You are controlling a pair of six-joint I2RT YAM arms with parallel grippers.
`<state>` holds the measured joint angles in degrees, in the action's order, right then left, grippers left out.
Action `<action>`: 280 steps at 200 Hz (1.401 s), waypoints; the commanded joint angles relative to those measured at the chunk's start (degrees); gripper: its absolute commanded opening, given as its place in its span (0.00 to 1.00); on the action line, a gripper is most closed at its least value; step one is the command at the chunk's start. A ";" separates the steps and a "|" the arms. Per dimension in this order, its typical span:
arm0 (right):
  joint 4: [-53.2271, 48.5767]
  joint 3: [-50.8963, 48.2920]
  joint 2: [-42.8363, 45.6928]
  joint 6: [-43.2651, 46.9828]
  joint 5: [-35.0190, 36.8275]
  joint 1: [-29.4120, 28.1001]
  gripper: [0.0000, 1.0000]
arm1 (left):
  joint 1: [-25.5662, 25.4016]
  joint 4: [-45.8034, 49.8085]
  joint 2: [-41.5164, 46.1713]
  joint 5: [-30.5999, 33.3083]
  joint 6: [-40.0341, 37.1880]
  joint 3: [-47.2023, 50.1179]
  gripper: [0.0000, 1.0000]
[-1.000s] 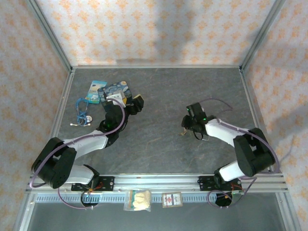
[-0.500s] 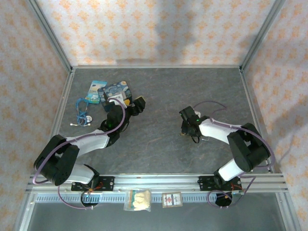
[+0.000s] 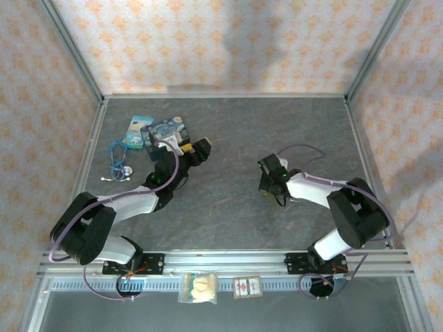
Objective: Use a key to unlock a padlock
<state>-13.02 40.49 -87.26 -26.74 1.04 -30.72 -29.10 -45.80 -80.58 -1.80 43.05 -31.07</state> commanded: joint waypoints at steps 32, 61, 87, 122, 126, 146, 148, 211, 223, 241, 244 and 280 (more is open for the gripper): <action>4.53 -0.72 2.19 8.76 -3.87 -0.37 0.00 | -5.17 -8.00 -4.41 -4.06 15.18 -1.04 0.90; 5.70 1.02 2.78 5.02 -8.84 -0.31 0.00 | -7.78 -14.23 -7.99 -4.05 19.11 0.78 0.89; 8.09 1.35 4.43 -0.83 -11.49 -0.31 0.00 | -8.60 -19.04 -11.40 -5.95 20.68 0.66 0.88; 13.91 -0.63 7.92 -7.84 -12.67 -0.35 0.00 | -8.90 -21.97 -14.08 -7.77 21.90 -0.40 0.85; 14.40 -0.91 8.28 -8.33 -12.57 -0.34 0.00 | -8.99 -21.53 -14.28 -7.84 21.90 -0.48 0.85; 16.62 -1.96 9.45 -9.71 -12.51 -0.31 0.00 | -9.55 -20.05 -15.02 -7.68 21.90 -0.83 0.85; 16.80 -1.94 9.47 -9.79 -12.61 -0.28 0.00 | -9.63 -19.99 -15.15 -7.69 21.97 -0.90 0.85; 19.42 -2.17 6.28 -12.37 -16.42 0.05 0.00 | -10.11 -22.59 -17.35 -7.25 24.15 -1.00 0.83; 18.41 -3.22 4.97 -13.44 -15.88 0.05 0.00 | -10.10 -20.86 -16.32 -6.20 22.58 -1.42 0.83; 16.88 -4.83 4.66 -13.37 -14.20 -0.04 0.00 | -9.92 -17.49 -14.81 -5.24 20.54 -2.05 0.83; 16.60 -5.02 4.73 -13.20 -13.81 -0.04 0.00 | -9.88 -16.94 -14.59 -5.04 20.26 -2.10 0.83; 8.96 -4.27 5.90 -9.45 -6.33 -0.38 0.29 | -8.63 -14.96 -13.58 -5.14 19.27 -1.97 0.83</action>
<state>1.48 35.27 -82.48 -38.37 -12.36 -30.72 -38.76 -62.30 -95.96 -8.12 64.42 -31.64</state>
